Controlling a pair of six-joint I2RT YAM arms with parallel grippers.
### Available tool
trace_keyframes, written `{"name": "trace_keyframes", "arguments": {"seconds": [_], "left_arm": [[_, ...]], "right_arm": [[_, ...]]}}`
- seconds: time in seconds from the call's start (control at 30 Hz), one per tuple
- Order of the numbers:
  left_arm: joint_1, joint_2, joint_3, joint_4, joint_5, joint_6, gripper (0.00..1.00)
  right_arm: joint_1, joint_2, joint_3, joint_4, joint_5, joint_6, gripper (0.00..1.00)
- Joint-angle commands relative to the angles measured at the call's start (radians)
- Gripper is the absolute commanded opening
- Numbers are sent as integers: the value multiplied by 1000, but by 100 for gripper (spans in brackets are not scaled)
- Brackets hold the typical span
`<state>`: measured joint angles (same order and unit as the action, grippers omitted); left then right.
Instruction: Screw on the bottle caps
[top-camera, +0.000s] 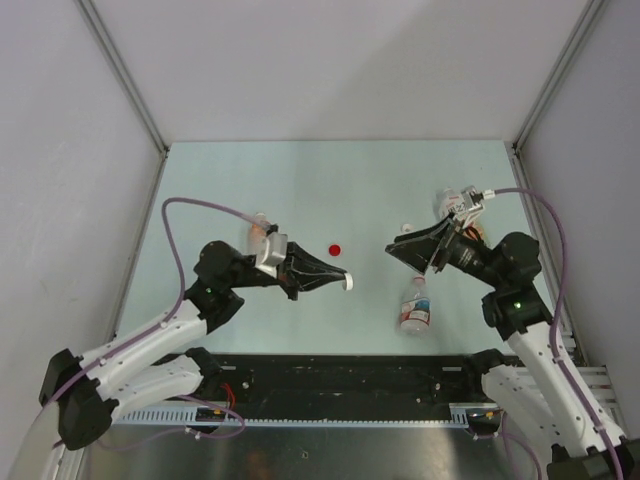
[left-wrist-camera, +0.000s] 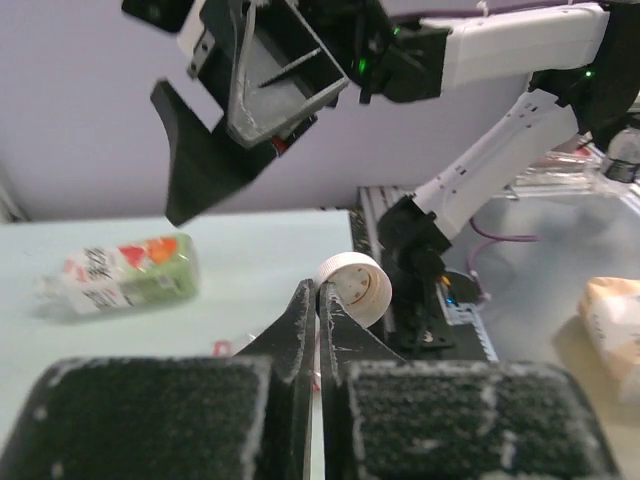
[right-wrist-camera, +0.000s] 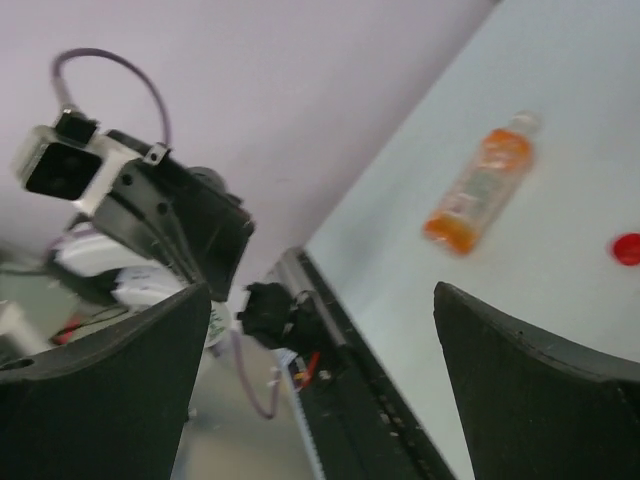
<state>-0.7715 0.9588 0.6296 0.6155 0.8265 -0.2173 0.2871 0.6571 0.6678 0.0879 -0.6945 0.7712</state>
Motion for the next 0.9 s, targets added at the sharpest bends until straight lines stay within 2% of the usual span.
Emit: {"name": "trace_keyframes", "arguments": {"seconds": [0.0, 0.17, 0.3, 0.43, 0.6, 0.87], "left_arm": [[26, -56, -25, 62, -18, 140, 0], [27, -72, -17, 64, -27, 201, 0], [27, -71, -6, 64, -35, 214, 0], [27, -71, -3, 64, -40, 215, 0], [27, -77, -5, 65, -50, 216, 0], [27, -85, -13, 64, -30, 216, 0]], "right_arm": [[35, 119, -2, 341, -251, 286, 96], [173, 247, -2, 580, -277, 459, 90], [279, 318, -1, 704, -271, 507, 88], [320, 355, -1, 729, -263, 525, 80], [350, 373, 1, 693, -264, 511, 77], [364, 384, 1, 669, -244, 499, 55]]}}
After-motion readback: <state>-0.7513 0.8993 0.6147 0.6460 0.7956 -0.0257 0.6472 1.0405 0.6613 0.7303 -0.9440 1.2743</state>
